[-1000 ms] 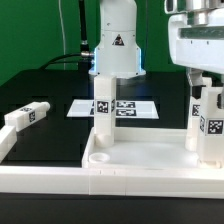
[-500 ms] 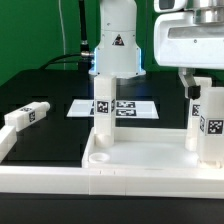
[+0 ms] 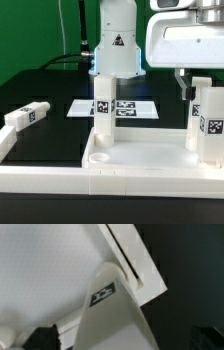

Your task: Assemble desk

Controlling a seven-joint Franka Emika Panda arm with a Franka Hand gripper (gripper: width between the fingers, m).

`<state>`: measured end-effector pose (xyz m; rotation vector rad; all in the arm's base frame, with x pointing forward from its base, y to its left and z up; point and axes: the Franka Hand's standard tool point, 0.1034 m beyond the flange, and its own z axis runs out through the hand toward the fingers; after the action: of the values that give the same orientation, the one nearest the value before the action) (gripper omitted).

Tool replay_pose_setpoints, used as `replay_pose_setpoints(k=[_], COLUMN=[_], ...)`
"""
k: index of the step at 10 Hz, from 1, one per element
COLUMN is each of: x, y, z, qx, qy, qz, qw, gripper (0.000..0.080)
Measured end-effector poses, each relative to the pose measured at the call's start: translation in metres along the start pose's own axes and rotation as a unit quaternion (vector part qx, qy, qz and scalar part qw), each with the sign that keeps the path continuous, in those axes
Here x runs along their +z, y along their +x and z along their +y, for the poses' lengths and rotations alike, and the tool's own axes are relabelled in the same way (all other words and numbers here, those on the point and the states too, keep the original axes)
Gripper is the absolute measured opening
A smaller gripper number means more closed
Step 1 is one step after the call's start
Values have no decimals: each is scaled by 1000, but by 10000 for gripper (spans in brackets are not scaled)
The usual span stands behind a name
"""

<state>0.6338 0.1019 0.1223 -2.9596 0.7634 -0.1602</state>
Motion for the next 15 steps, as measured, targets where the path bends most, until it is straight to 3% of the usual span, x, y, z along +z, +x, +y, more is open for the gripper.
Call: replay_pose_setpoints(k=[5,6,7,8,9,14,15], x=[0,0,0,0,0,0,0], y=[1,1,1,1,1,1,-1], z=[1,1,1,1,1,1,2], qx=[-157,-182,-166,-166,-166,-138,-54], qy=[-9,-9,-8,-8,-8,-7,-3], qz=[3,3,3,3,3,2,0], qw=[988,983,986,986,986,990,999], gripper=[649,562,426,426,288,288,288])
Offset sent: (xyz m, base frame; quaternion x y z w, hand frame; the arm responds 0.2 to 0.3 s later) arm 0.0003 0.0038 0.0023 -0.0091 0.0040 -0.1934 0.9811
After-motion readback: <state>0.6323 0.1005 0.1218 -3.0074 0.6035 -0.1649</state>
